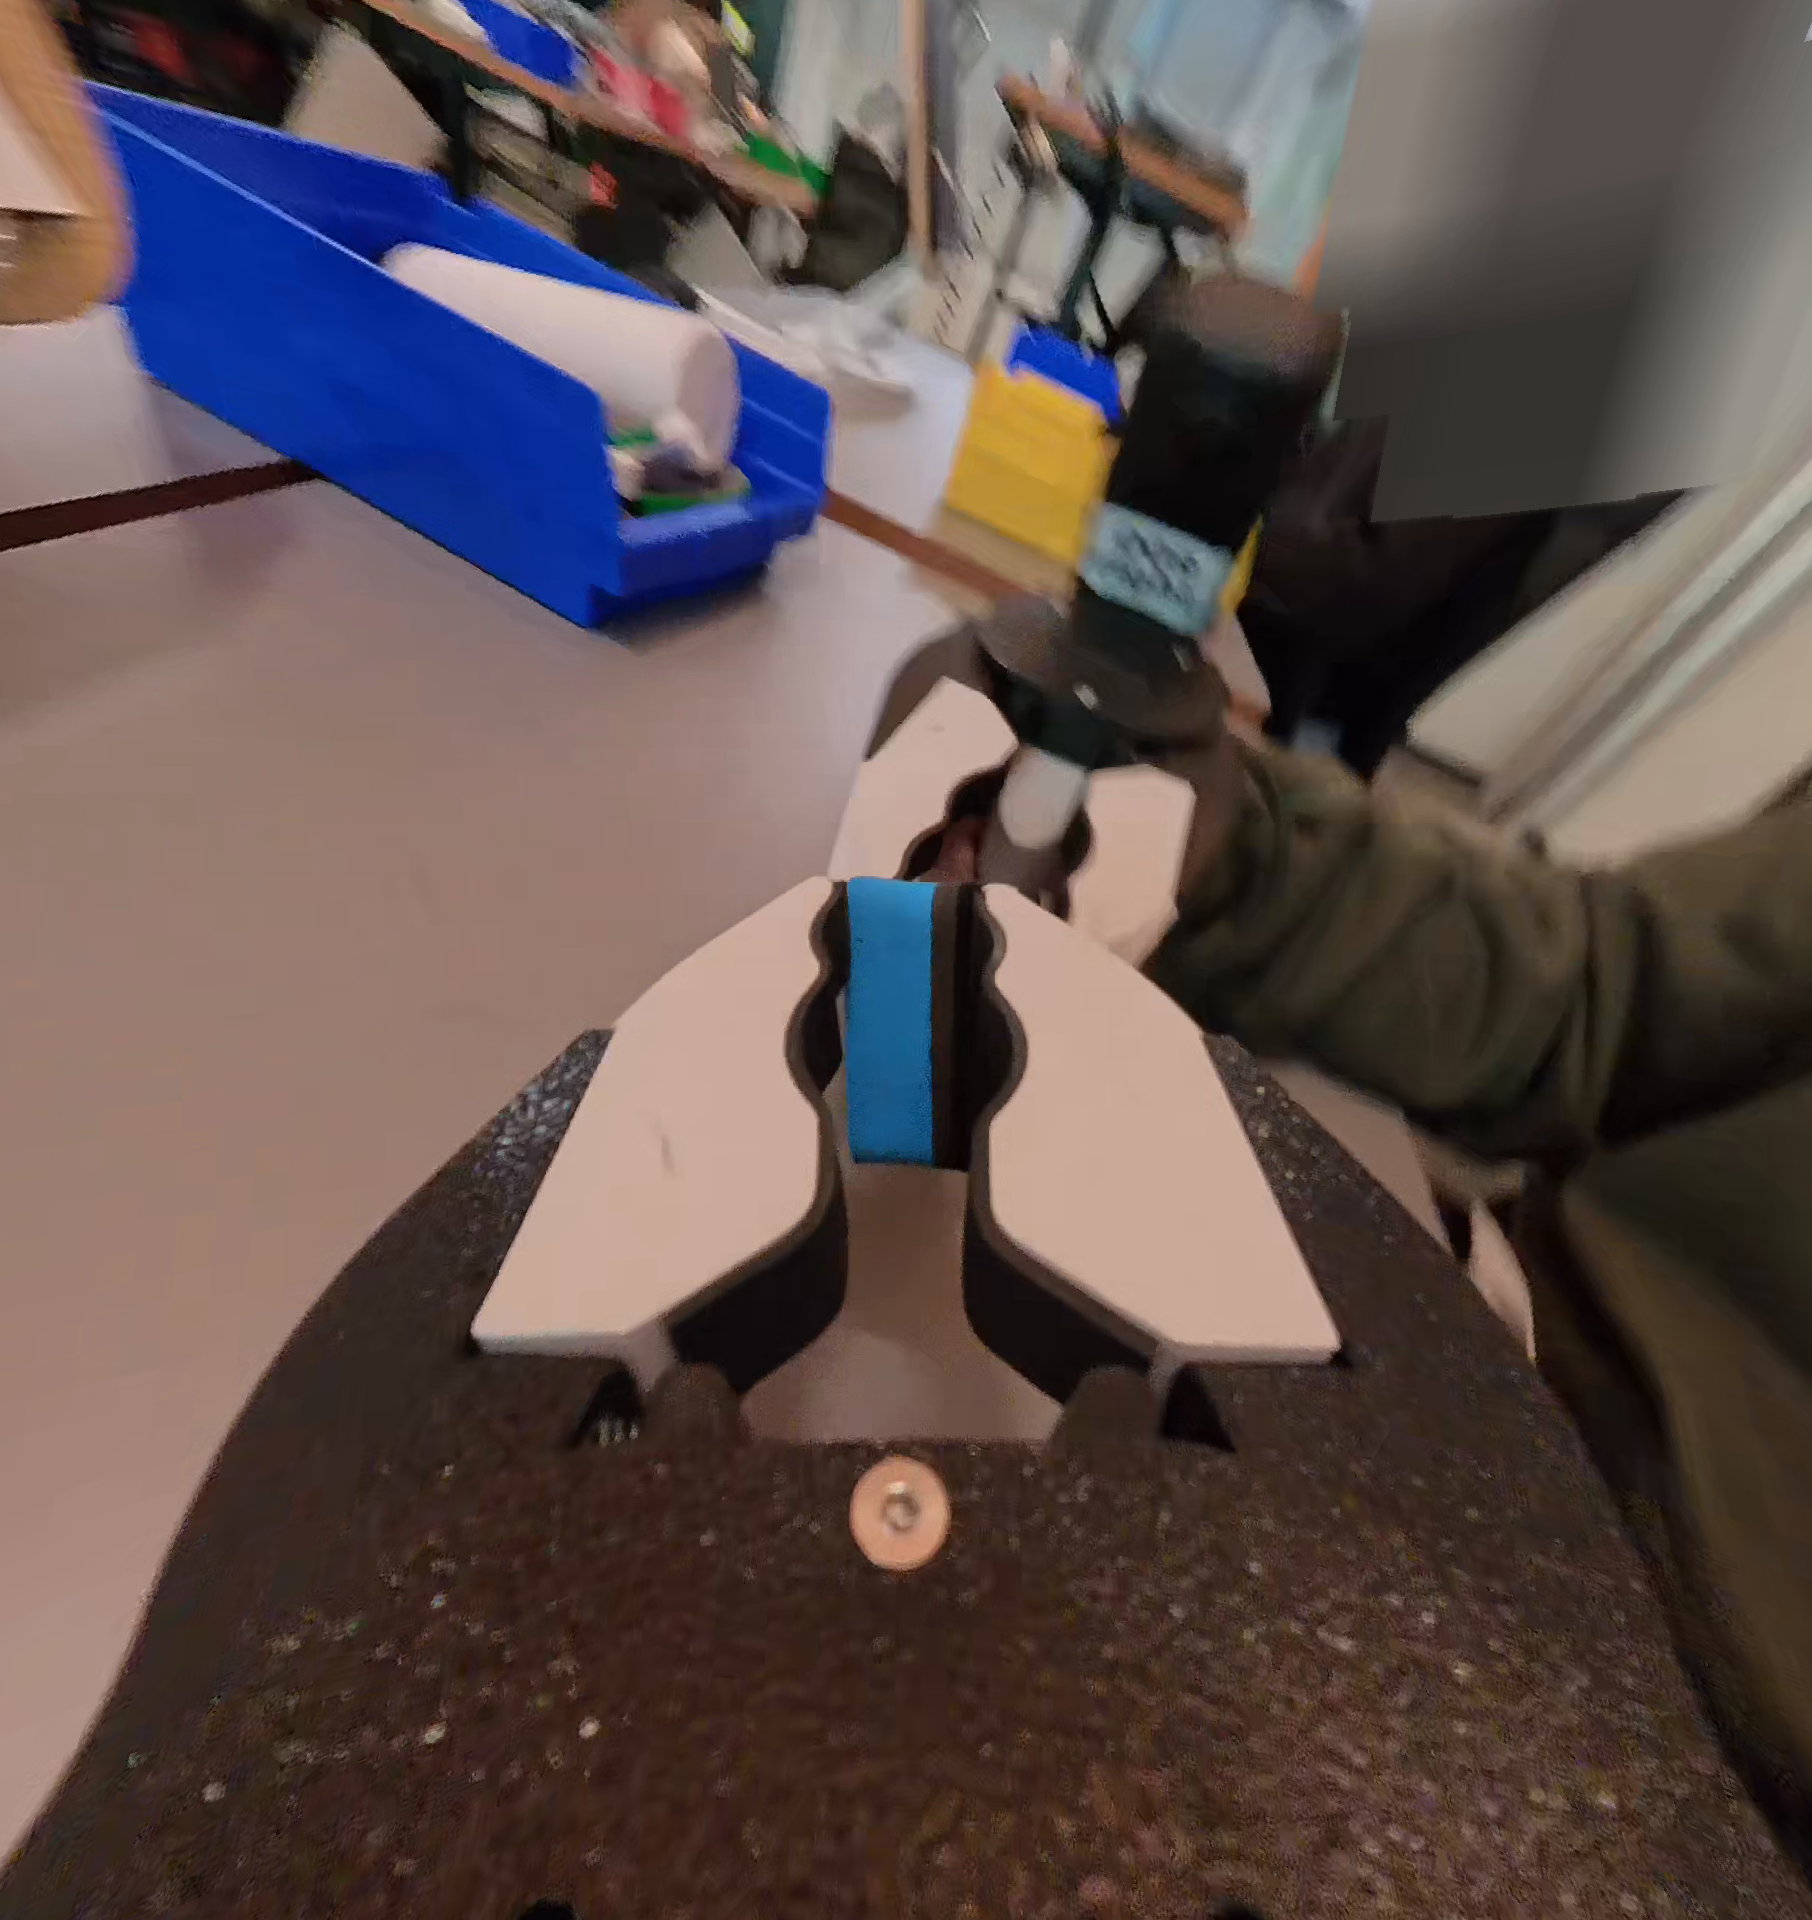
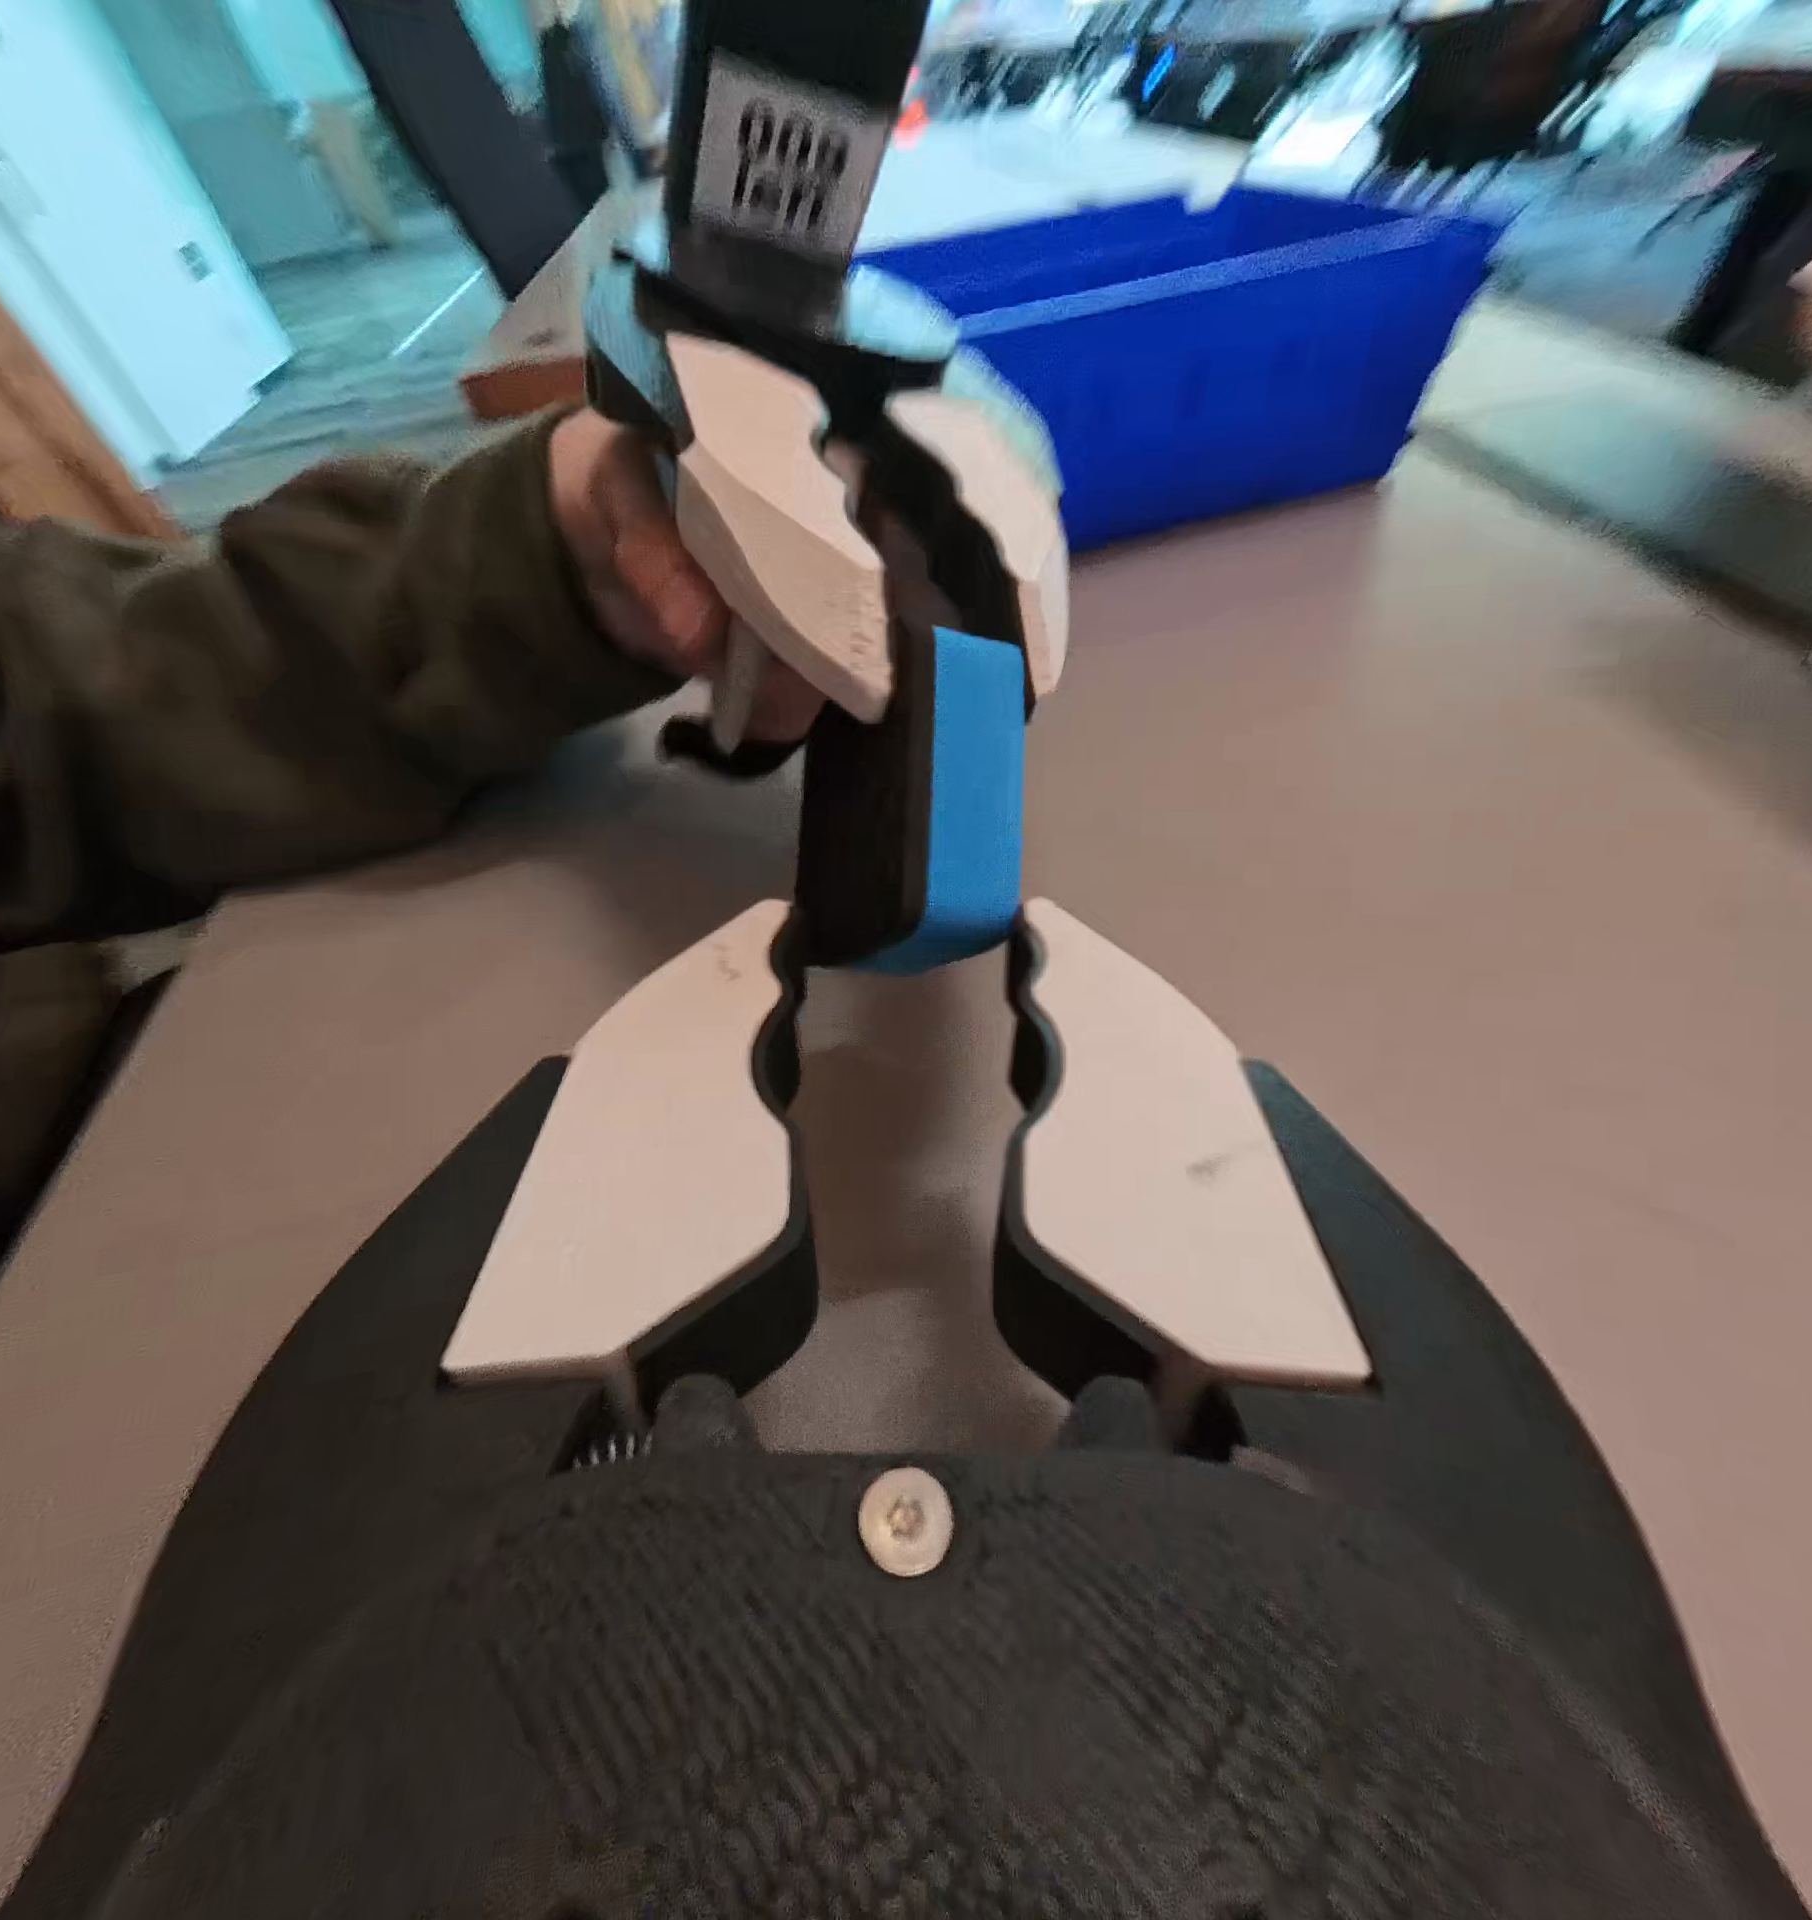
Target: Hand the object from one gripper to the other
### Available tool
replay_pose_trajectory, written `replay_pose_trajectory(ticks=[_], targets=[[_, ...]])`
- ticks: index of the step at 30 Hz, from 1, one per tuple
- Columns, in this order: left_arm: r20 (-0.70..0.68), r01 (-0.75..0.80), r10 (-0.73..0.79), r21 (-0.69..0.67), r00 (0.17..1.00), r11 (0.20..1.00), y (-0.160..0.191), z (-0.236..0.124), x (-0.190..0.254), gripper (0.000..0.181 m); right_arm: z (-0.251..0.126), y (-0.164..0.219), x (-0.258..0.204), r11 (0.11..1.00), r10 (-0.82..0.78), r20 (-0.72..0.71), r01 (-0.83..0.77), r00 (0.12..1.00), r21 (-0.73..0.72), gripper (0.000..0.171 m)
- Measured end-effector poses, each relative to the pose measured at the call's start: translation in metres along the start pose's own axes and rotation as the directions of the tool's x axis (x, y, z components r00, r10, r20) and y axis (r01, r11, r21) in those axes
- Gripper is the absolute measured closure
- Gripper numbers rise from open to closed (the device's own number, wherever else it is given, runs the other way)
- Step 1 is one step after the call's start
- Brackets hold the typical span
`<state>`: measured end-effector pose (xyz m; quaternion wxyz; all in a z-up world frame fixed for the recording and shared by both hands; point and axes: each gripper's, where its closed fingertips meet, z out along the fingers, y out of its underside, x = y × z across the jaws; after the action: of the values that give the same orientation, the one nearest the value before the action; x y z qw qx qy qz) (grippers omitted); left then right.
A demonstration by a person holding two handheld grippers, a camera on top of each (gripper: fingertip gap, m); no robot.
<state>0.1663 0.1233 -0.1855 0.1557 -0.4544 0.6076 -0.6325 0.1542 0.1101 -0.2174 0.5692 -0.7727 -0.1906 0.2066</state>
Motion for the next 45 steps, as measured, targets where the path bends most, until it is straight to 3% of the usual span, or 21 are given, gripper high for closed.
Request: replay_pose_trajectory(ticks=[3,7,9,12,15,20,23,25,28,30,33,38,42,45], targets=[[0.015,0.224,-0.23,0.157,0.973,0.962,-0.017,-0.006,-0.016,0.161,-0.006,-0.025,0.012,0.966,-0.188,-0.199,0.218,0.962,0.139,0.108],[-0.107,0.445,-0.432,0.235,0.895,0.864,-0.024,-0.009,-0.019,0.16,-0.007,-0.032,0.014,0.816,-0.522,-0.403,0.578,0.751,0.021,0.09],[-0.157,0.493,-0.467,0.235,0.87,0.838,-0.025,-0.007,-0.016,0.16,-0.004,-0.03,0.014,0.757,-0.603,-0.43,0.652,0.672,-0.044,0.089],[-0.178,0.502,-0.474,0.187,0.862,0.844,-0.02,0.0,-0.009,0.16,-0.002,-0.031,0.013,0.741,-0.616,-0.449,0.67,0.648,-0.05,0.088],[-0.183,0.494,-0.466,0.164,0.866,0.854,-0.017,0.003,-0.005,0.16,-0.004,-0.03,0.01,0.725,-0.634,-0.429,0.687,0.643,-0.043,0.115],[-0.162,0.396,-0.368,0.201,0.915,0.896,-0.022,0.002,-0.005,0.152,-0.009,-0.038,0.012,0.818,-0.513,-0.403,0.574,0.757,0.035,0.116],[0.035,0.214,-0.225,0.198,0.974,0.957,-0.018,0.001,-0.021,0.111,-0.039,-0.05,0.041,0.871,-0.38,-0.561,0.489,0.735,0.05,0.116],[0.153,0.077,-0.103,0.165,0.983,0.983,-0.014,-0.001,-0.03,0.11,-0.08,-0.055,0.073,0.909,-0.256,-0.708,0.413,0.658,0.055,0.116],[0.249,-0.021,-0.003,0.094,0.968,0.995,-0.005,0.0,-0.039,0.11,-0.158,-0.044,0.124,0.96,-0.061,-0.891,0.272,0.449,0.071,0.116],[0.292,-0.046,0.034,0.033,0.956,0.998,0.004,0.001,-0.045,0.111,-0.208,-0.031,0.154,0.981,0.008,-0.953,0.182,0.304,0.066,0.116],[0.333,-0.08,0.075,0.003,0.94,0.997,0.007,-0.001,-0.05,0.113,-0.265,-0.018,0.198,0.996,0.023,-0.988,0.084,0.153,0.036,0.116],[0.338,-0.07,0.051,0.044,0.94,0.997,0.002,-0.006,-0.053,0.118,-0.307,-0.008,0.26,0.997,0.052,-0.997,-0.054,0.051,0.049,0.116],[0.328,-0.058,0.035,0.061,0.944,0.996,0.001,-0.009,-0.054,0.12,-0.295,0.01,0.289,0.988,0.08,-0.994,-0.134,0.073,0.07,0.115],[0.335,-0.052,0.032,0.051,0.942,0.997,0.003,-0.01,-0.056,0.12,-0.287,0.026,0.303,0.982,0.003,-0.998,-0.189,0.068,-0.01,0.115]])
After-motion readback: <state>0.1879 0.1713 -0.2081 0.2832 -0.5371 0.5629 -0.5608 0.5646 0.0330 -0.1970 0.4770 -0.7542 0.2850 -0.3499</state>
